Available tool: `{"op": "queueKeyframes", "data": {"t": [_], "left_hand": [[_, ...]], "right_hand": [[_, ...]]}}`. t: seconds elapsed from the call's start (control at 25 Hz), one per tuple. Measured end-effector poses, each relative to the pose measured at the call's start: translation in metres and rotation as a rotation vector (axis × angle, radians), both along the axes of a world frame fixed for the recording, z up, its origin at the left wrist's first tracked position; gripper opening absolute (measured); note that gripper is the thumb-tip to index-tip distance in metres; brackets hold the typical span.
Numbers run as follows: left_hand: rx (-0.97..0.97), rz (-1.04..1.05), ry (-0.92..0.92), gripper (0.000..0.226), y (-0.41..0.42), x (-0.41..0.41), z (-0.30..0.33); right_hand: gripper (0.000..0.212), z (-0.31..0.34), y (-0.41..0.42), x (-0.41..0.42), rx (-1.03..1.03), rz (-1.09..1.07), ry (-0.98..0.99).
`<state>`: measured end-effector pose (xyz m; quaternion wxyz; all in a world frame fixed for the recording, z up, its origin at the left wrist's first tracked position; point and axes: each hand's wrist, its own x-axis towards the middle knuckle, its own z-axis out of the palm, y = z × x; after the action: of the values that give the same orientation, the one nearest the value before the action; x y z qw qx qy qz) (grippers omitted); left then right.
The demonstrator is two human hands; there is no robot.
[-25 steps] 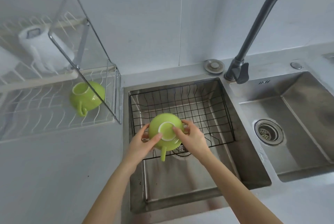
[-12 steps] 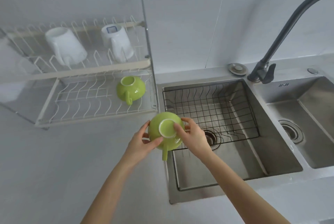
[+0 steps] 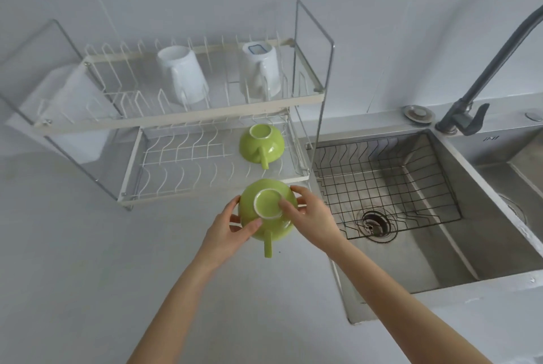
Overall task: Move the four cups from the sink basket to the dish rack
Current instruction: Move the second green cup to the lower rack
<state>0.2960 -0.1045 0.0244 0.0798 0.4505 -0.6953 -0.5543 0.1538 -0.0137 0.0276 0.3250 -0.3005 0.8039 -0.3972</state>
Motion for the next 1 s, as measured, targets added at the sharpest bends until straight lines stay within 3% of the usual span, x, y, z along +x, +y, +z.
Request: {"op": "queueKeyframes", "data": {"t": [0.24, 0.4, 0.72, 0.84, 1.0], "left_hand": [[-0.121, 0.02, -0.003, 0.063, -0.061, 0.018, 0.004], [-0.161, 0.027, -0.054, 0.069, -0.1, 0.022, 0.004], [-0.219, -0.011, -0.229, 0.06, -0.152, 0.027, -0.006], [-0.184, -0.02, -0.232, 0.067, -0.158, 0.027, -0.006], [-0.187, 0.008, -0.19, 0.058, -0.156, 0.027, -0.003]], "right_hand": [[0.052, 0.016, -0.07, 0.016, 0.014, 0.097, 0.055], [0.049, 0.027, -0.114, 0.022, 0.031, 0.145, 0.062], [0.048, 0.02, -0.169, 0.028, 0.118, 0.172, 0.007], [0.046, 0.018, -0.174, 0.031, 0.149, 0.23, 0.061], [0.053, 0.01, -0.169, 0.028, 0.164, 0.32, 0.092]]}}
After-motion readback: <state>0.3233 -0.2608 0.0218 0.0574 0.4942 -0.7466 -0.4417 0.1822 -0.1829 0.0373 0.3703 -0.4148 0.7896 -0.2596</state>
